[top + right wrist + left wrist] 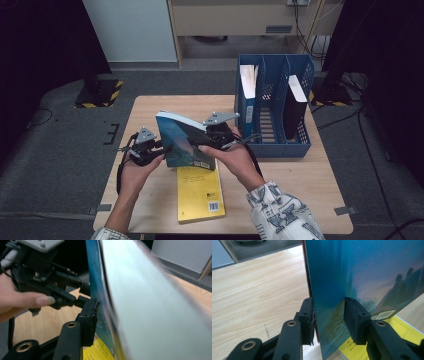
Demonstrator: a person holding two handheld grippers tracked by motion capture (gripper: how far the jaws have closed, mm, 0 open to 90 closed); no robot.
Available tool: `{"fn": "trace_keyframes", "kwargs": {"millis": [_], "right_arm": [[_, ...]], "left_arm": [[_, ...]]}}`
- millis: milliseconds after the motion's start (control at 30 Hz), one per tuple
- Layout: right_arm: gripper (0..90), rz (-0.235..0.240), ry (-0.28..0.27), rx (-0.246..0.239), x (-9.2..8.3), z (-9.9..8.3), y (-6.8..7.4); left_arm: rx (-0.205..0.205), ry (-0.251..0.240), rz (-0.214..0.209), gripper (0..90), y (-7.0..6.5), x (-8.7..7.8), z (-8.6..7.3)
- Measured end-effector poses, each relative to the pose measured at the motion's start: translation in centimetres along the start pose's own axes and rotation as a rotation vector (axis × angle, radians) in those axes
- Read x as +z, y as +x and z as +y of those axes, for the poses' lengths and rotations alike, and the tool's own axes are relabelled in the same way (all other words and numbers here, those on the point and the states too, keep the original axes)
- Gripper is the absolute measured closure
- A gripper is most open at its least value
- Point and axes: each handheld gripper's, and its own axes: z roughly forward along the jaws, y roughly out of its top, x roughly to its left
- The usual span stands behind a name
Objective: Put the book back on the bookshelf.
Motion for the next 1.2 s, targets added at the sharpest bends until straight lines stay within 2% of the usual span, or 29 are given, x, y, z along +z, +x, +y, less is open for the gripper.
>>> {"fn": "trace_keyframes", "kwargs": {"millis": [100,133,167,200,300,333,367,400,433,467,500,533,567,633,733,800,833,933,1200], "right_arm": [[58.8,-0.007,-0.01,-0.012,0.0,0.4,0.0],[63.7,-0.009,-0.017,-0.01,0.0,0.5,-0.1],[63.7,-0.009,-0.017,-0.01,0.0,0.5,-0.1],[69.0,-0.015,-0.02,-0.013,0.0,0.6,-0.1],[69.7,-0.011,-0.019,-0.013,-0.1,0.6,-0.4],[69.8,-0.008,-0.022,-0.013,-0.2,0.5,-0.4],[69.8,-0.008,-0.022,-0.013,-0.2,0.5,-0.4],[69.7,-0.004,-0.026,-0.012,-0.3,0.5,-0.4],[69.7,-0.004,-0.026,-0.012,-0.3,0.5,-0.4],[69.7,-0.002,-0.029,-0.011,-0.3,0.5,-0.4],[69.5,0.001,-0.039,-0.013,-0.3,0.4,-0.3],[69.4,0.004,-0.041,-0.016,-0.3,0.4,-0.3],[69.4,0.006,-0.044,-0.017,-0.3,0.4,-0.3],[69.4,0.005,-0.043,-0.017,-0.3,0.5,-0.4],[69.3,0.007,-0.046,-0.012,-0.2,0.6,-0.5],[68.8,0.014,-0.054,-0.003,-0.2,0.7,-0.7],[68.4,0.016,-0.056,-0.002,-0.1,0.7,-0.8],[67.5,0.021,-0.062,0.01,0.0,0.8,-1.1],[70.3,0.023,-0.057,-0.008,0.6,1.1,-1.1]], "left_arm": [[0.004,0.001,0.008,60.2,0.0,0.1,0.0],[0.007,-0.004,0.011,59.8,0.0,0.1,-0.1],[0.007,-0.004,0.011,58.9,0.0,0.1,-0.1],[0.005,-0.008,0.014,58.9,0.0,0.0,-0.2],[-0.008,-0.02,0.026,49.1,-0.2,-0.3,-1.1],[0.0,-0.022,0.041,47.1,-0.5,-0.8,-2.1],[0.0,-0.022,0.041,45.0,-0.5,-0.8,-2.1],[-0.002,-0.017,0.06,41.8,-0.7,-1.4,-3.4],[-0.002,-0.017,0.06,39.7,-0.7,-1.4,-3.4],[-0.006,-0.014,0.079,39.7,-0.8,-1.8,-4.4],[-0.016,-0.013,0.093,33.2,-0.8,-2.1,-5.0],[-0.036,-0.022,0.125,28.6,-0.9,-2.5,-6.5],[-0.046,-0.007,0.129,25.2,-0.8,-2.7,-7.0],[-0.048,0.001,0.12,19.5,-0.7,-2.7,-7.4],[-0.015,0.01,0.124,16.6,-0.9,-3.0,-7.7],[-0.002,0.015,0.106,11.9,-0.9,-3.0,-8.0],[0.007,0.027,0.088,11.8,-0.8,-2.8,-8.3],[0.019,0.05,0.082,9.9,-0.6,-2.6,-8.6],[0.0,0.059,0.068,9.8,-0.3,-2.6,-8.9]]}}
